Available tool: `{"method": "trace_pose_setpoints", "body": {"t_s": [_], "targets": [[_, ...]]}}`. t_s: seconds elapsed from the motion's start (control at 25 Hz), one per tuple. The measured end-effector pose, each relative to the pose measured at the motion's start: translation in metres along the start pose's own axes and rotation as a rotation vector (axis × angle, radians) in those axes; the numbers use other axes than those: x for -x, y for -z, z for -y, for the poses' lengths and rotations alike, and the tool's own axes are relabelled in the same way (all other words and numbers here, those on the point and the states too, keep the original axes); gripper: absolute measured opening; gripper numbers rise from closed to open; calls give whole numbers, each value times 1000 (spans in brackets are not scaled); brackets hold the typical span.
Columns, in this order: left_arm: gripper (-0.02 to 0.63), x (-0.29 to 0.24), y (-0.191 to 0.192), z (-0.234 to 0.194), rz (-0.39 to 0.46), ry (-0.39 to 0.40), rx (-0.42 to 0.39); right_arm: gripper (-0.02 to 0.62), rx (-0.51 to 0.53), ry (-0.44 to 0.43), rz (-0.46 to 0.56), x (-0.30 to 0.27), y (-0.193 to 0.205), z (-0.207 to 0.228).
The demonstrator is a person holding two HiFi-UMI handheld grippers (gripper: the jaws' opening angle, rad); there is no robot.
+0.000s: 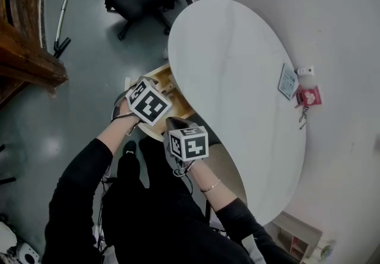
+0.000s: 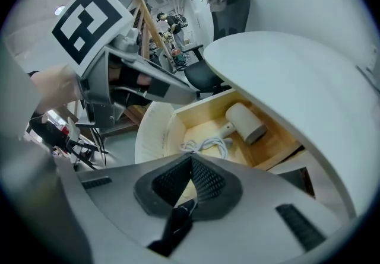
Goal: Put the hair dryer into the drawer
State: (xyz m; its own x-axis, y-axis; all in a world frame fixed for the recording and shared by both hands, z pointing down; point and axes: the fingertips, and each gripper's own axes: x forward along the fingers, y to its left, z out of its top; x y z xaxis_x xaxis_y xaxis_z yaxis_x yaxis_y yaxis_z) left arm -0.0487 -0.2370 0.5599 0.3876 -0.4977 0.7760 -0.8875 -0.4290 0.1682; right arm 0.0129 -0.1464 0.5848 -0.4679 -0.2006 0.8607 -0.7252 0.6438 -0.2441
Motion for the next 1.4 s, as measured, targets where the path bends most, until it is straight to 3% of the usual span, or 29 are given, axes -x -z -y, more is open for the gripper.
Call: {"method": "trace_pose_setpoints", "body": {"t_s": [0.44, 0.92, 1.4], "targets": [[11, 46, 6, -7, 84, 17, 108, 3, -10, 16, 53, 16, 0, -12], [9, 87, 39, 7, 130, 52, 191, 3, -1, -22, 150, 37, -2, -37], [9, 120, 76, 24, 159, 71, 253, 3, -6, -5, 238, 59, 1, -58]]}}
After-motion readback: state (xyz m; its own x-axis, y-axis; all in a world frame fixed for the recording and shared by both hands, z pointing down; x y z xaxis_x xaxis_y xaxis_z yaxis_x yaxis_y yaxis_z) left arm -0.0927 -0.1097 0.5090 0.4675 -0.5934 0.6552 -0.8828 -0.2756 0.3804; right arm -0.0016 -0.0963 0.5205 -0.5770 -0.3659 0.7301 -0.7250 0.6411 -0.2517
